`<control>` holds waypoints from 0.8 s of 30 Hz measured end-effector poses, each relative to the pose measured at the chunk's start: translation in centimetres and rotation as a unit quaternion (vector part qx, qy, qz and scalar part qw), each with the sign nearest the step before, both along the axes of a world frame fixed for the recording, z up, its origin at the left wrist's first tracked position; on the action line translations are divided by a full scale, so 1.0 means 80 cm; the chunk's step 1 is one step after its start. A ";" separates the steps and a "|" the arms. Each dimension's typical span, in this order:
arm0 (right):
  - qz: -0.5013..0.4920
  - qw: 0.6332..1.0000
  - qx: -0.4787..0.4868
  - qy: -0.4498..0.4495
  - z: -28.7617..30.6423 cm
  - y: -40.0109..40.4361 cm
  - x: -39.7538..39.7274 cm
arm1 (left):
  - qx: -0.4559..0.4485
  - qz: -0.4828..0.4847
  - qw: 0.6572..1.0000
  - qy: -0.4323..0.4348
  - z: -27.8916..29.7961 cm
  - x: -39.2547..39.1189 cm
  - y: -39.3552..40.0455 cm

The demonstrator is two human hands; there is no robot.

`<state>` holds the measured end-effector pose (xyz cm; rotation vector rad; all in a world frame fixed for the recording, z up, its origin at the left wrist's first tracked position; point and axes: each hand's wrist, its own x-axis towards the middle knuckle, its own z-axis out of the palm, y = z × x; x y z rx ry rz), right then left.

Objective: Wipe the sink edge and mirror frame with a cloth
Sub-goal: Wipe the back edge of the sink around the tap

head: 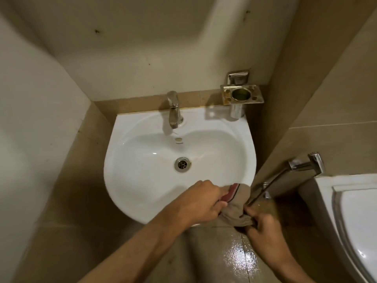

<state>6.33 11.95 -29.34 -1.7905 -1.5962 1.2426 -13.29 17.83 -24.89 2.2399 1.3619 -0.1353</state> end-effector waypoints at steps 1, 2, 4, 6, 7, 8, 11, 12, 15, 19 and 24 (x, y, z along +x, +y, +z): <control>0.007 1.000 -0.016 0.005 0.000 -0.013 -0.013 | -0.008 -0.010 1.000 0.020 0.004 -0.010 -0.010; 0.010 1.000 -0.028 0.011 0.000 -0.028 -0.029 | -0.011 -0.014 0.999 0.037 0.008 -0.025 -0.023; 0.012 0.999 -0.042 0.007 -0.007 -0.050 -0.061 | -0.010 -0.013 0.997 0.071 0.015 -0.054 -0.045; 0.020 0.998 -0.057 0.009 -0.017 -0.069 -0.094 | -0.013 -0.015 0.993 0.115 0.021 -0.080 -0.063; 0.025 0.997 -0.065 0.015 -0.019 -0.080 -0.115 | -0.012 -0.014 0.990 0.140 0.023 -0.096 -0.075; 0.026 0.997 -0.072 0.026 -0.020 -0.087 -0.136 | -0.011 -0.007 0.987 0.161 0.022 -0.111 -0.084; 0.024 0.995 -0.079 0.058 -0.019 -0.105 -0.200 | 0.005 0.020 0.981 0.191 0.014 -0.158 -0.114; 0.026 0.993 -0.086 0.071 -0.014 -0.110 -0.223 | 0.004 0.032 0.980 0.196 0.016 -0.174 -0.124; 0.045 0.991 -0.103 0.079 0.012 -0.114 -0.274 | -0.007 0.105 0.979 0.176 0.033 -0.221 -0.146; 0.093 0.991 -0.074 0.060 0.064 -0.104 -0.308 | 0.046 0.287 0.957 0.003 0.070 -0.281 -0.177; 0.115 0.993 0.025 0.031 0.155 -0.065 -0.300 | 0.119 0.414 0.885 -0.178 0.120 -0.302 -0.191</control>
